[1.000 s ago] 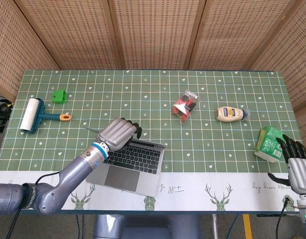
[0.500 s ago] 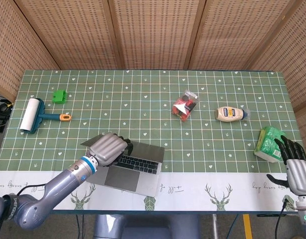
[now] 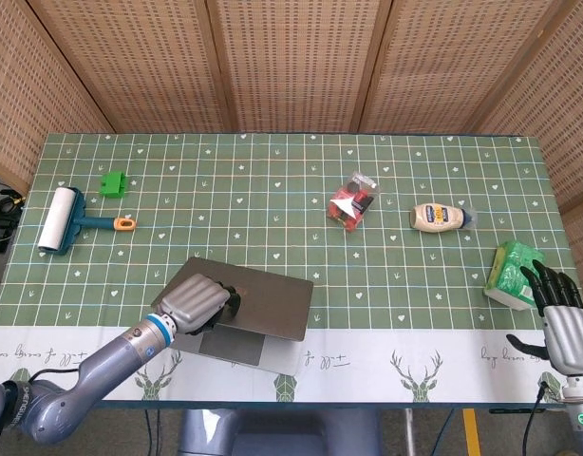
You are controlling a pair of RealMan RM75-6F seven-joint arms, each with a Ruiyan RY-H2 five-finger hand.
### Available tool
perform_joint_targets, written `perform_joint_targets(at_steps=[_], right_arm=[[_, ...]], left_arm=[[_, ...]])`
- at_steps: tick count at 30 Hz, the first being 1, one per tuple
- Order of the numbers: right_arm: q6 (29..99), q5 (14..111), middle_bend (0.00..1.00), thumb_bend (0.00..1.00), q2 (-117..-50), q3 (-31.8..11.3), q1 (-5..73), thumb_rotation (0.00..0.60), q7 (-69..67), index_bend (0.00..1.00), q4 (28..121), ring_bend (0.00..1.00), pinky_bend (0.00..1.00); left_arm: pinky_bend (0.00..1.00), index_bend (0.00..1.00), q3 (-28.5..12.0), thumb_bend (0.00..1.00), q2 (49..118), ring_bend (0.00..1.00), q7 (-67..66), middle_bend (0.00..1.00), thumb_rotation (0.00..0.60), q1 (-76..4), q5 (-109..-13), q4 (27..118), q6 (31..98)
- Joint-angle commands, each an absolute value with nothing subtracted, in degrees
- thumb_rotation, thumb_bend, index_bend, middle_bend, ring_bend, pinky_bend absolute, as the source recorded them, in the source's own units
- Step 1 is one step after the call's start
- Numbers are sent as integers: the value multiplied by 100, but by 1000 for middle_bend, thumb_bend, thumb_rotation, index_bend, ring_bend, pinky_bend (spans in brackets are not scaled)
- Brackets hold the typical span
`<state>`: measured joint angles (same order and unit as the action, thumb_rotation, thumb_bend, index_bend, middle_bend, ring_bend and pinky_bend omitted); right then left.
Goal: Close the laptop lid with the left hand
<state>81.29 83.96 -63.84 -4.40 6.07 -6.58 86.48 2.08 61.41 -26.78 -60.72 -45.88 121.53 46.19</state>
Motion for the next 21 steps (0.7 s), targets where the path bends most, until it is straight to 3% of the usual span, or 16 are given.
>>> perform_joint_targets(at_steps=[1,21], right_arm=[[8119,8399,0,17,-6382,-433,609,600,-651,5,8654,0,0],[8075,8429,0,17,-6313,-380,607,600,-599,18,8758,0,0]], left_arm=[[389,405,282,1000,6210,363,-2589,325,600,-5968,-4754,12101,4585],[389,403,748,1000,6963,363,-2254,324,600,-5483,-5154,11338,4316]])
